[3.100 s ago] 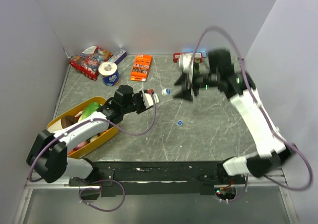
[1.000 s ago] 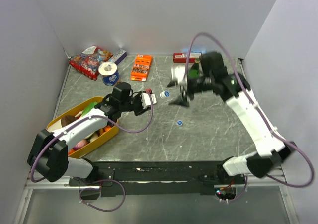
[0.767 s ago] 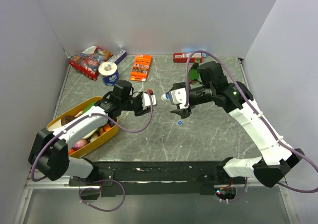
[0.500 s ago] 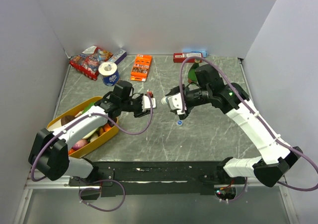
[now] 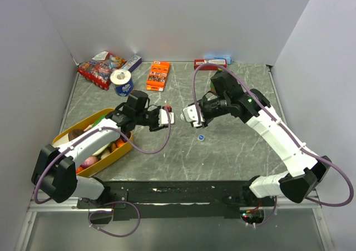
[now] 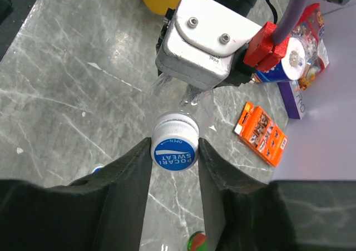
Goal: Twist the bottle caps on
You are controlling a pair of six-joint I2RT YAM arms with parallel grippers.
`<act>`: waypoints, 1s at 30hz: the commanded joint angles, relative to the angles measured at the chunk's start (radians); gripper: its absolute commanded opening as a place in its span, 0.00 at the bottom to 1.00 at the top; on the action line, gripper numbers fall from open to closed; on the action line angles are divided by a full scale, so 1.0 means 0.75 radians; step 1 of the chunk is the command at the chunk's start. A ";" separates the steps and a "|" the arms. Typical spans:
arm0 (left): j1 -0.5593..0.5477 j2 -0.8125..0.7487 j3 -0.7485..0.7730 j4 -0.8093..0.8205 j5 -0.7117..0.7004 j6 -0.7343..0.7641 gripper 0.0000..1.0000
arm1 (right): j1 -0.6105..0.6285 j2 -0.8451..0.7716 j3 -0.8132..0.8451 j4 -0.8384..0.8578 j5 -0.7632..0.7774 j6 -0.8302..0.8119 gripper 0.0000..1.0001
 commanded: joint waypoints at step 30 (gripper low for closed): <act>-0.360 0.124 -0.089 1.059 -1.233 -0.505 0.02 | 0.008 0.348 0.485 0.426 0.279 1.815 0.00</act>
